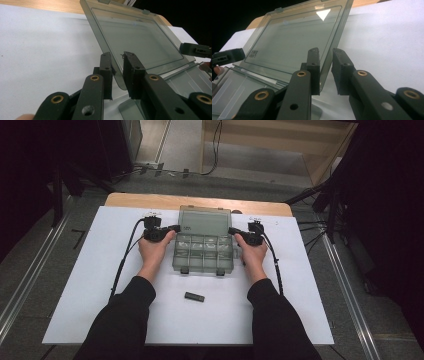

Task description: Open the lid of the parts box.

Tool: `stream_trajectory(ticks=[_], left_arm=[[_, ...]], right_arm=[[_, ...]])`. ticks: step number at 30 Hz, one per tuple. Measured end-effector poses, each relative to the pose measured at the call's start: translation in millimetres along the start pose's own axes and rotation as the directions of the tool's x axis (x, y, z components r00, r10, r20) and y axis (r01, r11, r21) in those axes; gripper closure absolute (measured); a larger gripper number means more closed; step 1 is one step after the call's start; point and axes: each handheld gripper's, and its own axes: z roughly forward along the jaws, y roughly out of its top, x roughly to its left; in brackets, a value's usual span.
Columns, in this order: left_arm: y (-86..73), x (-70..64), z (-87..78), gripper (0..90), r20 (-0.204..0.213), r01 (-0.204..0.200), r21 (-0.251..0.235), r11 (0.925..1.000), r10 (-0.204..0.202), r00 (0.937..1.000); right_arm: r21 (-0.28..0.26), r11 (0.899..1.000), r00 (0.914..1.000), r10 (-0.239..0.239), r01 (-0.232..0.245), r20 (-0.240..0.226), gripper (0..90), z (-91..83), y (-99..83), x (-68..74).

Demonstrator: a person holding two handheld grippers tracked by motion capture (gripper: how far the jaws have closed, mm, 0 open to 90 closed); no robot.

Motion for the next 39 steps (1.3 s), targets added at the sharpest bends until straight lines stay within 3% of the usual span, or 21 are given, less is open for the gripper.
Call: stream_trajectory(ticks=[11,13,15,17,21,23,27,32,35,39], left_arm=[[0.2,0.2,-0.1,76.6,-0.002,0.006,0.005,1.0000,-0.006,1.0000],[0.2,-0.5,-0.5,74.4,-0.007,-0.003,0.005,1.0000,0.003,1.0000],[0.4,-1.6,-2.0,72.6,0.003,-0.020,-0.003,0.9998,0.020,0.9998],[0.8,-3.1,-4.8,62.6,-0.011,-0.034,-0.018,0.9992,0.034,0.9994],[1.1,-3.9,-11.8,41.5,-0.021,-0.047,-0.055,0.9974,0.046,0.9987],[0.4,-4.8,-13.9,31.2,-0.016,-0.051,-0.058,0.9970,0.050,0.9986],[-2.3,-7.7,-21.3,14.2,0.018,-0.081,-0.076,0.9938,0.082,0.9964],[-5.2,-12.4,-30.6,0.0,0.086,-0.121,-0.076,0.9898,0.127,0.9882],[-7.1,-17.4,-39.7,0.0,0.086,-0.157,-0.091,0.9833,0.165,0.9826],[-10.7,-20.3,-52.3,0.0,0.089,-0.180,-0.107,0.9778,0.190,0.9778]], right_arm=[[0.015,1.000,0.9997,-0.017,0.016,0.020,74.0,0.9,0.3,2.1],[0.011,1.000,0.9994,-0.023,0.023,0.027,68.9,0.8,0.1,2.7],[0.002,0.999,0.9986,-0.050,0.050,0.018,55.7,-1.2,0.0,4.1],[0.000,0.996,0.9961,-0.087,0.087,0.018,43.0,-2.8,-0.1,7.2],[-0.049,0.989,0.9902,-0.138,0.139,0.024,25.9,-10.6,-1.5,12.6],[-0.054,0.985,0.9863,-0.163,0.164,0.021,13.3,-13.5,-2.0,15.5],[-0.077,0.971,0.9742,-0.225,0.226,0.013,0.0,-21.7,-4.0,22.6],[-0.099,0.962,0.9661,-0.258,0.256,-0.008,0.0,-33.0,-7.5,30.1],[-0.098,0.956,0.9606,-0.278,0.277,-0.001,0.0,-37.7,-10.6,32.5],[-0.102,0.956,0.9596,-0.280,0.276,-0.026,0.0,-43.4,-15.7,36.6]])
